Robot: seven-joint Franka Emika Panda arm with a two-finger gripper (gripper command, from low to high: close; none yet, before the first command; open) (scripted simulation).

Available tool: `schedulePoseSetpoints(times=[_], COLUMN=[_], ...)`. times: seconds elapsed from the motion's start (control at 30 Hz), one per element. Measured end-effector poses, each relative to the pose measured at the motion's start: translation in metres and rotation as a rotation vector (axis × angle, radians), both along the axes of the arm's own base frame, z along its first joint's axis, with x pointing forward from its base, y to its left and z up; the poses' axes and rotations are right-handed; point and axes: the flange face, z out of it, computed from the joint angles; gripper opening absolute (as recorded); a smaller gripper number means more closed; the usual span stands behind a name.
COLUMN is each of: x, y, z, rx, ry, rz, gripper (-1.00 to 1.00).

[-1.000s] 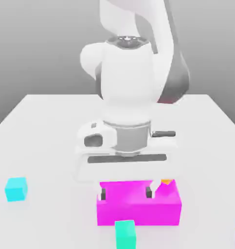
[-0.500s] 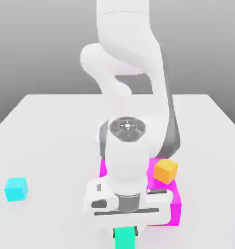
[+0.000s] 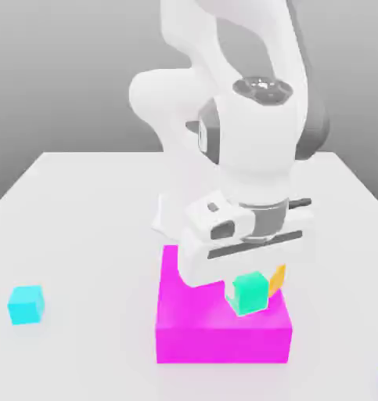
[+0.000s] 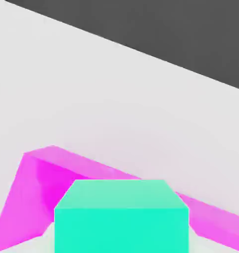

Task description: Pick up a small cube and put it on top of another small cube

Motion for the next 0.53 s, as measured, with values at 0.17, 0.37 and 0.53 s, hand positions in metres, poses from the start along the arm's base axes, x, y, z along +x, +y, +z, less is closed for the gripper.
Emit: schedulePoseSetpoints(times=[0.17, 0.37, 0.53], x=[-0.044, -0.070, -0.071], y=[0.024, 0.035, 0.035], z=[0.029, 0.006, -0.016], rx=[-0.001, -0.005, -0.006], ry=[-0.001, -0.002, -0.002], rz=[0.175, 0.281, 0.283], gripper=[-1.00, -1.00, 1.00])
